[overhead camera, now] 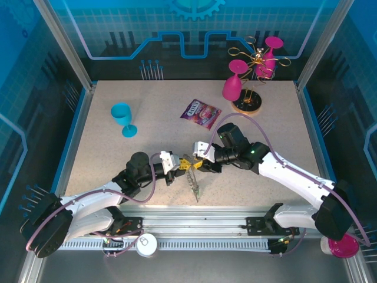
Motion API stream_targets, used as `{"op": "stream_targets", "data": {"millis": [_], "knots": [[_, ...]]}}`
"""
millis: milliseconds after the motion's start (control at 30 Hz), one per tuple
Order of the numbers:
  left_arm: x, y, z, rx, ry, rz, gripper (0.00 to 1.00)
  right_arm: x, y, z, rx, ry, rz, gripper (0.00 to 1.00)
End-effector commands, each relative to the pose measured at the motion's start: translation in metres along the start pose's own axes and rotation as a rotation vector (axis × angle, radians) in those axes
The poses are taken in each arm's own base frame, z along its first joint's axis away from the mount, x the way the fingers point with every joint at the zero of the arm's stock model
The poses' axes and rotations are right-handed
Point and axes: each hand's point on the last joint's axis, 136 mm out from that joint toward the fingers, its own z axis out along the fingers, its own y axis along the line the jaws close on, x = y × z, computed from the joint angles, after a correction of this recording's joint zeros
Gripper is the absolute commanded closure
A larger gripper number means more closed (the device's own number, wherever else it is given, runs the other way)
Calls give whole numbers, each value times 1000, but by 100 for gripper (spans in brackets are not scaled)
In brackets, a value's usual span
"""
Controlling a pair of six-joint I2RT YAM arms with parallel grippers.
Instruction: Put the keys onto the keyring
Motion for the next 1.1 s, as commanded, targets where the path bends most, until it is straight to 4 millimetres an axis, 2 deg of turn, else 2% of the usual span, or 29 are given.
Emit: {"op": "stream_targets", "data": {"millis": [0,200,333,500,667,867,1067], "knots": [[-14,-1,-3,-1,-59,23,100,-5,7,2,-45,-26,0,81],[-18,-1,-4,-8,-83,31,100,9,5,5,-47,34,29,100],[-22,-1,-4,-3,-87,32,100,21,1,11,-69,104,107,100],[-25,0,-4,-8,-99,40,100,18,7,16,-142,89,162,100],[-24,3,-5,-31,-95,54,100,20,-3,15,-121,94,215,100],[-18,4,-5,-36,-83,53,100,5,-12,-1,-72,-29,214,71],[-23,3,-5,-30,-107,47,100,-1,-10,0,-91,-77,194,66]]}}
